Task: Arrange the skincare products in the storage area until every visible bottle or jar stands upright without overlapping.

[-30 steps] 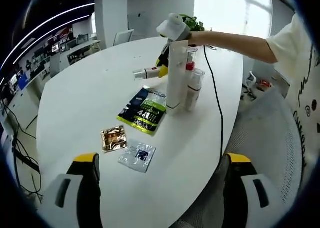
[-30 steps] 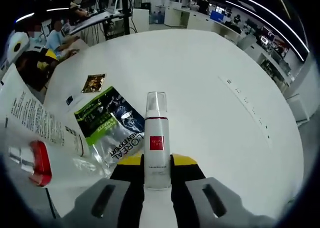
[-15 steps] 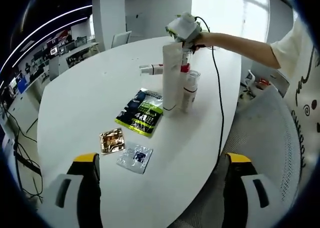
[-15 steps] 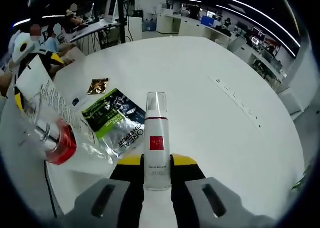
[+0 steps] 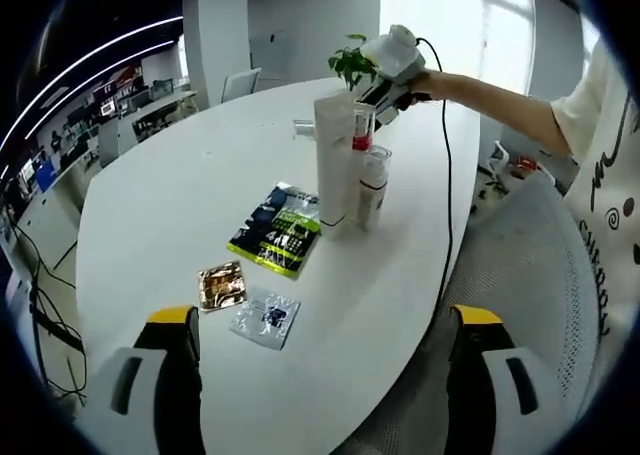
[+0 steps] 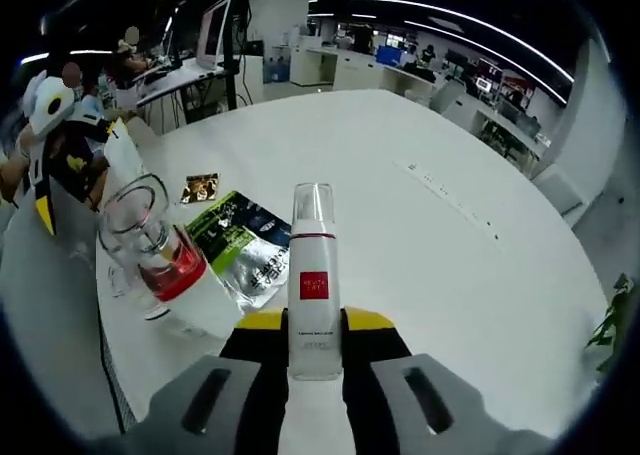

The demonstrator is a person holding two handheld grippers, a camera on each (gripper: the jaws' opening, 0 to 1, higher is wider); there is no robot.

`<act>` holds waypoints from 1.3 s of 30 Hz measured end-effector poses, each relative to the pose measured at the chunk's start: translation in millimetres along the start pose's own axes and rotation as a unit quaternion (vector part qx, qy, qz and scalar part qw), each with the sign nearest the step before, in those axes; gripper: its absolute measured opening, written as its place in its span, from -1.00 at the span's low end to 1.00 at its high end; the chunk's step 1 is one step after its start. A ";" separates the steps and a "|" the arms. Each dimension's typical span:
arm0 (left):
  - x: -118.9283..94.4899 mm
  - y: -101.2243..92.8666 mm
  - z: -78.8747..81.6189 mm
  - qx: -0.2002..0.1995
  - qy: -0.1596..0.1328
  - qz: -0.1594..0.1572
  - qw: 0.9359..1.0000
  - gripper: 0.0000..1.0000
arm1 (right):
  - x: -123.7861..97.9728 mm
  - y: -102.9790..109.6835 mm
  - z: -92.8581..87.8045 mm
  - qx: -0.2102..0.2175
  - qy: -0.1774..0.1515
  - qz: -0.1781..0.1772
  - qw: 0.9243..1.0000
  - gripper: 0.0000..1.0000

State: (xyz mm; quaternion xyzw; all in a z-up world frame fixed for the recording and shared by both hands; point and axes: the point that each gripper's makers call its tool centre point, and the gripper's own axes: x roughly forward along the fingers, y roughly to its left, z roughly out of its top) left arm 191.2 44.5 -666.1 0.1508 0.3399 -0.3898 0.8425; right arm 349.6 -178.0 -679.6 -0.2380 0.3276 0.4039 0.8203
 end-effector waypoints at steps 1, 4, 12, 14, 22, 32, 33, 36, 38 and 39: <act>-0.2 -0.4 0.4 0.000 0.000 0.000 1.000 0.93 | -3.0 1.0 -1.6 0.001 -0.001 -0.004 1.000 -0.63; -1.3 -2.4 1.7 0.003 -0.001 0.000 1.000 0.93 | -9.4 -1.8 -5.2 0.009 -0.006 -0.015 1.000 -0.63; -2.7 -6.0 3.1 0.006 -0.004 0.000 1.000 0.93 | -26.8 -2.2 -9.5 0.033 -0.027 -0.033 0.999 -0.63; -2.9 -7.3 4.0 0.007 -0.005 -0.001 1.000 0.93 | -31.0 0.3 -9.8 0.035 -0.031 -0.038 0.998 -0.63; -4.6 -10.0 2.5 0.009 -0.005 -0.001 1.000 0.93 | -44.4 11.2 -8.4 0.043 -0.049 -0.052 0.997 -0.63; -7.2 -13.1 0.4 0.010 -0.005 -0.001 1.000 0.93 | -63.0 23.8 -8.9 0.059 -0.072 -0.080 0.992 -0.63; -7.1 -13.6 0.3 0.010 -0.005 -0.001 1.000 0.93 | -64.6 25.4 -9.7 0.062 -0.075 -0.080 0.992 -0.63; -7.4 -14.6 -0.3 0.010 -0.005 -0.002 1.000 0.93 | -69.1 30.0 -11.7 0.068 -0.079 -0.083 0.991 -0.63; -8.2 -15.2 -0.6 0.010 -0.005 -0.002 1.000 0.92 | -73.9 34.5 -12.4 0.070 -0.082 -0.087 0.990 -0.63; -8.4 -15.6 -0.8 0.011 -0.005 -0.002 1.000 0.92 | -77.0 35.3 -13.1 0.072 -0.086 -0.089 0.990 -0.63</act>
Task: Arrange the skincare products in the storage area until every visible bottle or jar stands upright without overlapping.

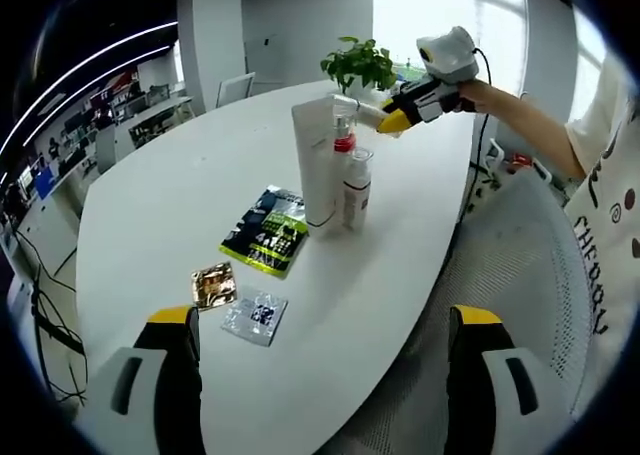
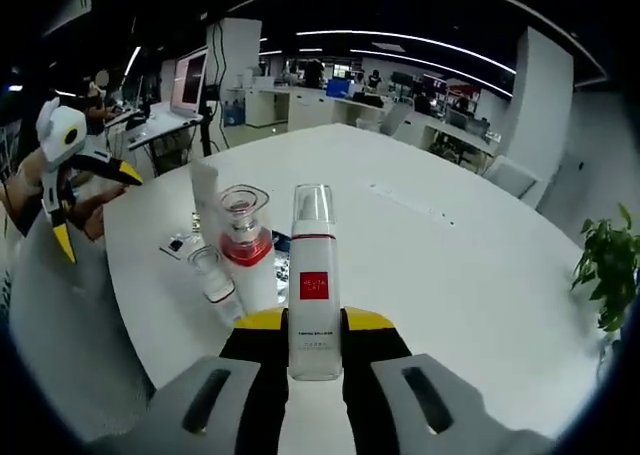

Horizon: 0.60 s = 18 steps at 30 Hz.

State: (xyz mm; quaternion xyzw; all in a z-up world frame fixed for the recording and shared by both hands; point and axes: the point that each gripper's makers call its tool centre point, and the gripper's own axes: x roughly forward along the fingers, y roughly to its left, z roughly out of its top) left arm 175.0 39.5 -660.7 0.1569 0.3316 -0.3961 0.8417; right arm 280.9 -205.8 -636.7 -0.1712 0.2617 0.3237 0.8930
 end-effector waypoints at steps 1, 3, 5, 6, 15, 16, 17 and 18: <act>-0.1 -0.2 -0.3 0.000 0.000 0.000 1.000 0.92 | -2.0 0.6 0.3 0.001 -0.002 -0.001 1.000 -0.63; -0.2 -0.4 -1.3 0.000 0.001 0.000 1.000 0.92 | -7.2 3.1 1.7 0.004 -0.008 -0.003 1.000 -0.63; -0.3 -1.2 -1.1 0.000 0.001 0.000 1.000 0.92 | -11.4 4.5 3.0 0.005 -0.013 -0.006 1.000 -0.63; -0.4 -1.6 -0.7 0.001 0.000 0.000 1.000 0.92 | -14.3 5.8 4.9 0.006 -0.018 -0.008 1.000 -0.63; -1.7 -5.2 -0.1 0.007 -0.002 0.001 1.000 0.92 | -30.5 10.2 14.6 0.014 -0.047 -0.013 0.999 -0.62; -2.0 -5.3 -0.7 0.007 -0.001 0.001 1.000 0.92 | -32.4 11.5 15.9 0.015 -0.050 -0.013 0.999 -0.62; -2.1 -5.4 -1.0 0.007 -0.001 0.001 1.000 0.92 | -32.9 11.9 16.3 0.015 -0.051 -0.013 0.998 -0.62; -2.6 -5.6 -1.0 0.007 -0.002 0.001 1.000 0.92 | -34.5 13.8 17.5 0.015 -0.054 -0.013 0.998 -0.62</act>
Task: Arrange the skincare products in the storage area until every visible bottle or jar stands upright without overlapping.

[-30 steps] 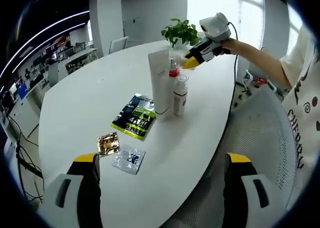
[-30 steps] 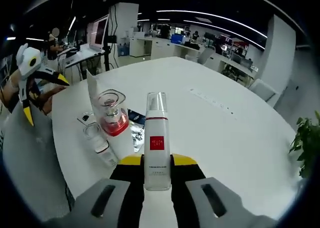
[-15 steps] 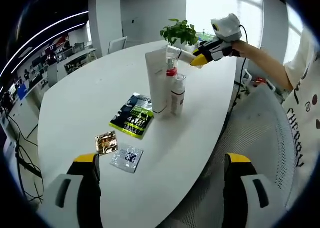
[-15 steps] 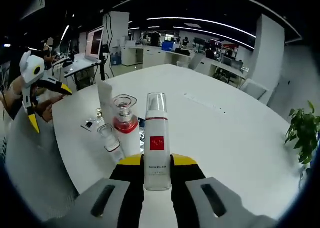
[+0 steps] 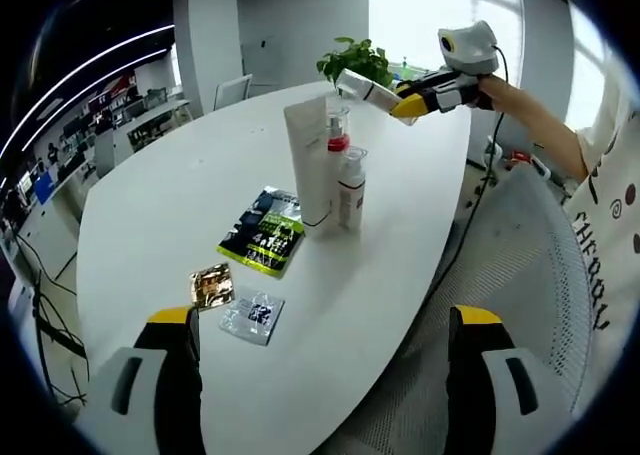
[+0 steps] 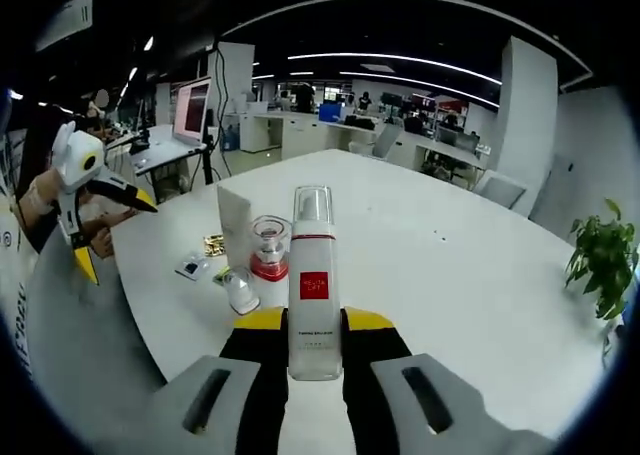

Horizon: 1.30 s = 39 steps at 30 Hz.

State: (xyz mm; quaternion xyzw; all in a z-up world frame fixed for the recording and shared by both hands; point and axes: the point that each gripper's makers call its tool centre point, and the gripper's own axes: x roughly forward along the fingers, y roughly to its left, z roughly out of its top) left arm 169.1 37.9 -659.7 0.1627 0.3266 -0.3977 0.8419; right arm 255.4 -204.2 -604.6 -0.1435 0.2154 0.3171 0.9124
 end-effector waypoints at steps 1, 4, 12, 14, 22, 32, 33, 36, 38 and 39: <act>-0.3 -0.1 0.0 -0.001 0.000 0.000 1.000 0.92 | -0.8 1.0 0.6 0.000 -0.001 0.000 1.000 -0.62; -1.8 -0.3 0.5 0.001 -0.002 0.002 1.000 0.92 | -3.7 5.1 3.2 0.001 -0.008 -0.001 1.000 -0.62; -3.0 0.2 1.7 0.006 -0.003 0.004 1.000 0.92 | -16.3 19.3 4.1 0.008 -0.023 0.002 1.000 -0.62; -2.8 0.5 2.6 0.007 -0.005 0.005 1.000 0.92 | -18.3 25.8 5.6 0.009 -0.026 0.008 1.000 -0.62; -3.2 -3.4 2.5 0.013 -0.001 0.004 1.000 0.92 | -16.9 43.5 4.8 0.015 -0.036 0.028 0.999 -0.62; -3.5 -9.9 11.1 0.022 -0.010 -0.002 1.000 0.91 | -11.8 63.0 7.6 0.013 -0.044 0.052 0.998 -0.62; -2.9 -10.3 11.6 0.022 -0.010 -0.002 1.000 0.91 | -11.2 63.7 7.2 0.014 -0.044 0.053 0.998 -0.62; -1.3 -11.3 11.3 0.021 -0.010 -0.004 1.000 0.91 | -9.3 65.5 5.6 0.019 -0.044 0.056 0.997 -0.62; -0.2 -12.4 10.6 0.021 -0.009 -0.007 1.000 0.90 | -6.8 66.4 3.5 0.020 -0.042 0.058 0.997 -0.62; 0.4 -12.4 10.4 0.022 -0.009 -0.009 1.000 0.90 | -5.6 68.9 3.6 0.019 -0.041 0.062 0.997 -0.62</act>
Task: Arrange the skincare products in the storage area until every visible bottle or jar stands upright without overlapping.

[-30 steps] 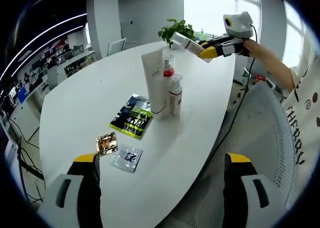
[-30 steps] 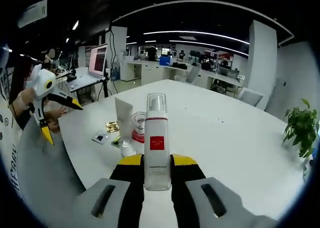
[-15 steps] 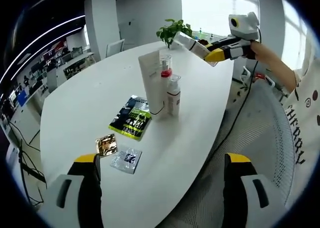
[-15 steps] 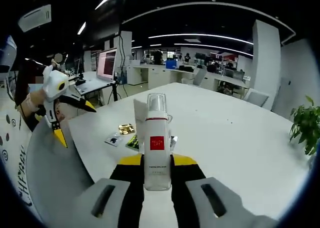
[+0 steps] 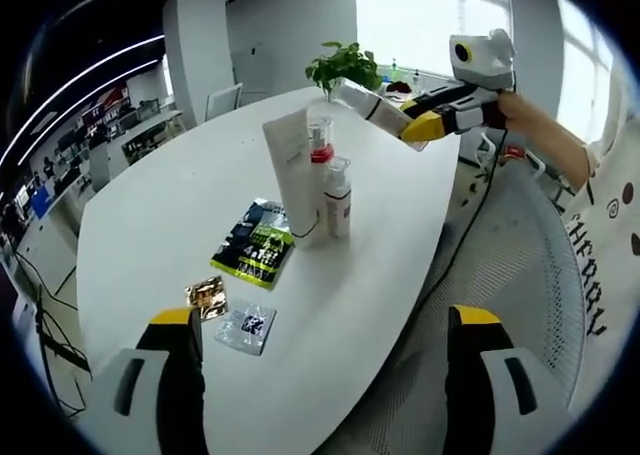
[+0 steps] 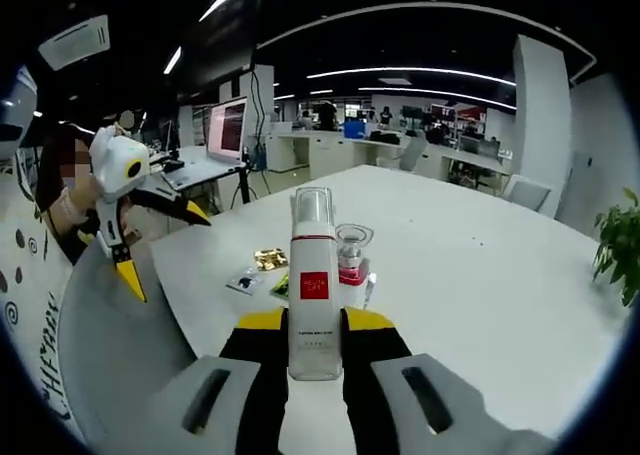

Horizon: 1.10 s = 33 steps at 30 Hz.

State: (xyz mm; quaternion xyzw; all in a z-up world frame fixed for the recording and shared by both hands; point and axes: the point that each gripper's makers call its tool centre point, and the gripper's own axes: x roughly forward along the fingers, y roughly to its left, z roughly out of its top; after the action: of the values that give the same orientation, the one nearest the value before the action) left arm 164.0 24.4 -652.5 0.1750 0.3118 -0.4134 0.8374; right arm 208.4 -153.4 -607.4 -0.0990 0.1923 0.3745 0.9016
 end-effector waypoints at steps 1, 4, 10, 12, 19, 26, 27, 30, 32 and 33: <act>0.1 -0.1 0.1 0.000 0.000 -0.001 1.000 0.89 | 1.0 1.9 0.8 0.000 0.000 0.002 1.000 -0.62; 0.4 -0.8 1.5 -0.003 -0.005 -0.005 1.000 0.87 | 5.4 8.7 2.4 0.000 -0.001 0.012 1.000 -0.62; 3.1 -2.8 1.4 -0.009 -0.010 -0.016 1.000 0.78 | 21.0 27.3 6.6 -0.009 0.001 0.042 0.999 -0.62; 2.5 -3.0 2.1 -0.010 -0.012 -0.016 1.000 0.78 | 26.6 32.5 7.0 -0.011 0.002 0.051 0.999 -0.63; 5.1 -4.2 4.0 -0.015 -0.020 -0.020 0.999 0.72 | 44.7 45.5 10.5 -0.019 0.001 0.079 0.997 -0.63; 5.8 -4.4 14.1 -0.027 -0.048 -0.026 0.998 0.66 | 53.8 57.1 8.5 -0.015 0.004 0.094 0.995 -0.63; 6.0 -4.2 15.2 -0.027 -0.050 -0.028 0.998 0.62 | 55.4 58.3 7.5 -0.015 0.005 0.096 0.995 -0.63; 7.1 -3.8 18.3 -0.032 -0.058 -0.030 0.997 0.55 | 58.9 61.9 5.5 -0.013 0.007 0.101 0.995 -0.63; 6.8 -2.6 20.0 -0.033 -0.061 -0.031 0.997 0.49 | 60.5 63.7 5.1 -0.011 0.007 0.103 0.995 -0.63; 7.3 -2.0 20.8 -0.036 -0.063 -0.030 0.997 0.47 | 61.9 65.1 5.0 -0.010 0.007 0.105 0.994 -0.63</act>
State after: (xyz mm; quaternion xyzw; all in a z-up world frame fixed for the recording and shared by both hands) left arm 173.7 7.5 -642.0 0.1086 0.2783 -0.4369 0.8484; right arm 203.3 -66.8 -631.1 -0.0901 0.2038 0.4681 0.8551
